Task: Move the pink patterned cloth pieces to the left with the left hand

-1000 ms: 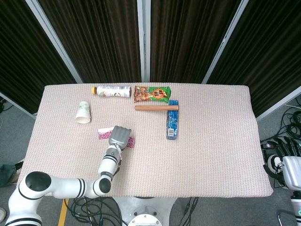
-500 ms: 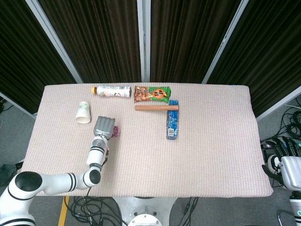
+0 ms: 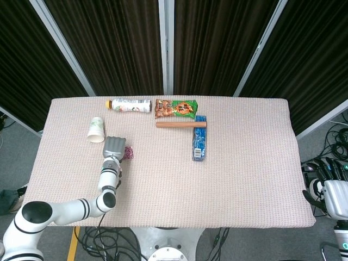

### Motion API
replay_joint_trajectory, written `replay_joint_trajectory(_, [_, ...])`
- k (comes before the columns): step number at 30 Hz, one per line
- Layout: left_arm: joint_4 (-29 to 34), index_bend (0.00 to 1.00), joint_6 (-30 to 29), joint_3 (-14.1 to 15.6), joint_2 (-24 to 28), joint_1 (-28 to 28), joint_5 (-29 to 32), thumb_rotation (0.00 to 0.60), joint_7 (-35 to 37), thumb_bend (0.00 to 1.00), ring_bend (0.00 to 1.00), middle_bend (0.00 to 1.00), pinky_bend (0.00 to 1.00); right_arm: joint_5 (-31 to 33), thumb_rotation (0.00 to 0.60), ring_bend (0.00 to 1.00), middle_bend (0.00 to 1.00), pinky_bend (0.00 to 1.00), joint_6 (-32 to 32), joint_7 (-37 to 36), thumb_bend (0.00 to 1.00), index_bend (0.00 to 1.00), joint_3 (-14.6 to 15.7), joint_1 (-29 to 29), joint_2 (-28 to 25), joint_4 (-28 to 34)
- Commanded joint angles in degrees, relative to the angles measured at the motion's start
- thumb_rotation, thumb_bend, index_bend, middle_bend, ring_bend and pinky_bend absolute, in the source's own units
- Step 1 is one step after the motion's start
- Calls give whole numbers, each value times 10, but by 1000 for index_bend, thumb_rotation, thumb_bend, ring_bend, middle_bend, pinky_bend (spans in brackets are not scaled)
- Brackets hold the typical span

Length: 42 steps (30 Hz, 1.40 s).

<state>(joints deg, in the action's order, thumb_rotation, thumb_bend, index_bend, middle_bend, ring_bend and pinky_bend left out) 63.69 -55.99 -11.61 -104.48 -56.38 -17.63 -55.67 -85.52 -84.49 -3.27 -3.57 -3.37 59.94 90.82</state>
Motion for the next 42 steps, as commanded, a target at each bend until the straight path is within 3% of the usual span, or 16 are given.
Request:
replay_joint_trajectory(1, [-14,452,0,-9,-8,0,9,600,-3,243,830,884,884,1,594,1,138,0,1,0,138,200,0,0,0,0])
replay_joint_trajectory(16, [-30,435,8,-32,-22,-1,33,600,-23,243,830,880,886,5,599,1,139,0,6,-2,138,200,-1,-2,1,-4])
replay_joint_trajectory(42, [-30,399,3,-39,-33,0,32,600,-44,242,830,878,886,7,600,1,142,0,6,-8,138,198,-1,0,-1,-8])
